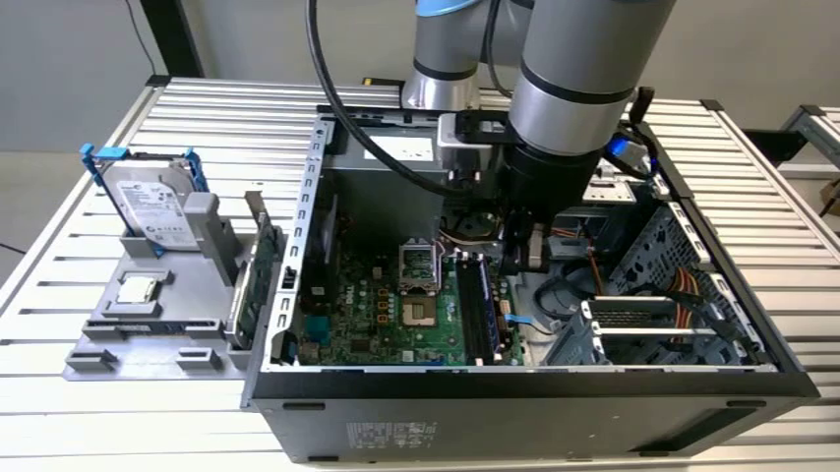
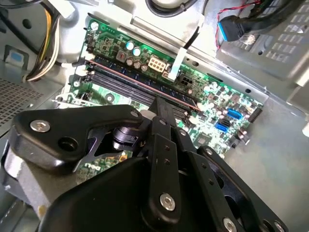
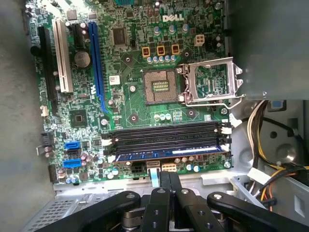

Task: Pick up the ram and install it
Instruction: 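Press down the ram until it locks into place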

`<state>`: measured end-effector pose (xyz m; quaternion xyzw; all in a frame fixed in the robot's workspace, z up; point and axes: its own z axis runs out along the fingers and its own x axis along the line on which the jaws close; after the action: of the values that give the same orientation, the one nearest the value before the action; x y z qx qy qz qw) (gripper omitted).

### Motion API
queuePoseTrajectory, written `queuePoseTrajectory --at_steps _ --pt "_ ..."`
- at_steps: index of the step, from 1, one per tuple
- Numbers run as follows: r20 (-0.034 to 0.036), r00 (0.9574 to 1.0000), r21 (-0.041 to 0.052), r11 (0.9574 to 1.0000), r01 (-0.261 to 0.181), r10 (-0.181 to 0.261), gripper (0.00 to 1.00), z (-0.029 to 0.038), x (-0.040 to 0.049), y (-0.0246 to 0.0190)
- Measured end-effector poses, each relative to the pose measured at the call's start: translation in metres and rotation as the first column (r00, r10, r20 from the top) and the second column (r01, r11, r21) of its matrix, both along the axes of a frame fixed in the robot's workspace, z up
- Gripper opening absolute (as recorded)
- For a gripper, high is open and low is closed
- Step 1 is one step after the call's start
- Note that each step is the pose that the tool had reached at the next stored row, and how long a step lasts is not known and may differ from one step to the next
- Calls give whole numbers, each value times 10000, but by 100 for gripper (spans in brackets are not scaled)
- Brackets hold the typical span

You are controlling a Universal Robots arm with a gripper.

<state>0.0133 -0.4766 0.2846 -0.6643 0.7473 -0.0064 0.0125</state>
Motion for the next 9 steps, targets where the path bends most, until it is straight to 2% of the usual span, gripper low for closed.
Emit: queuePoseTrajectory --at_steps 9 --pt "-1 10000 -4 10000 -5 5 0 19 0 0"
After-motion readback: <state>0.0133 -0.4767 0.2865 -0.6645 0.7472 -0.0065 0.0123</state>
